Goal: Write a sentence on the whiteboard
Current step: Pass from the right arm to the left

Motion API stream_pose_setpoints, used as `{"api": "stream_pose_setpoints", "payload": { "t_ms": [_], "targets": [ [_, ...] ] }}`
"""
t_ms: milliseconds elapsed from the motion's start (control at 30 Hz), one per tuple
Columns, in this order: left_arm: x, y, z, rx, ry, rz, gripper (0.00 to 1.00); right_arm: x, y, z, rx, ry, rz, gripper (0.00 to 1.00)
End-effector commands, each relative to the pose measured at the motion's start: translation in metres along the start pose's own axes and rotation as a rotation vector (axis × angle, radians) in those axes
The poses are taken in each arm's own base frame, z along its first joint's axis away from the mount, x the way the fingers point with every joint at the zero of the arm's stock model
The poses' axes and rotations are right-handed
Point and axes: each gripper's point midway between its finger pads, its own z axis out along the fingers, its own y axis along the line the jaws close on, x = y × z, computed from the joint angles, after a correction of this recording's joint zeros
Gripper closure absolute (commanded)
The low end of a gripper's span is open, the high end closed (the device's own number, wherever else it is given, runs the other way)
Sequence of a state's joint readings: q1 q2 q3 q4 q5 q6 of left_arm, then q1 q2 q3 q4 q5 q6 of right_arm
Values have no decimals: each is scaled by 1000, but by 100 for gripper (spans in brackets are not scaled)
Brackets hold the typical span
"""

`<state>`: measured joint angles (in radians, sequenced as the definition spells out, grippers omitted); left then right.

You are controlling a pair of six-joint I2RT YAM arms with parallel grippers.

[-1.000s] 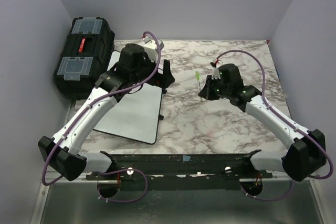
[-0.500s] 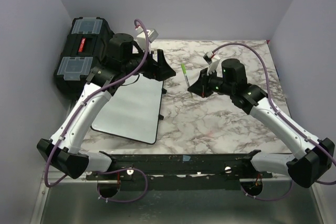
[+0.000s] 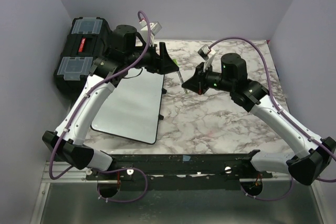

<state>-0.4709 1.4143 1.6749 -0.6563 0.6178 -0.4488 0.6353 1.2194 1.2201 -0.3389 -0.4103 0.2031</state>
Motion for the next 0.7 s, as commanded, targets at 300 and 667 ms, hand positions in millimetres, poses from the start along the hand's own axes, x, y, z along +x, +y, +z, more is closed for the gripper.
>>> {"api": "stream_pose_setpoints", "payload": {
  "t_ms": [300,667],
  "targets": [
    [-9,-5,-2,0,12,-66,45,-8,21,2,-77,15,-104,99],
    [-4,0,0,-8,42,-110,60,-4,26,2,-96,20,-145,99]
  ]
}}
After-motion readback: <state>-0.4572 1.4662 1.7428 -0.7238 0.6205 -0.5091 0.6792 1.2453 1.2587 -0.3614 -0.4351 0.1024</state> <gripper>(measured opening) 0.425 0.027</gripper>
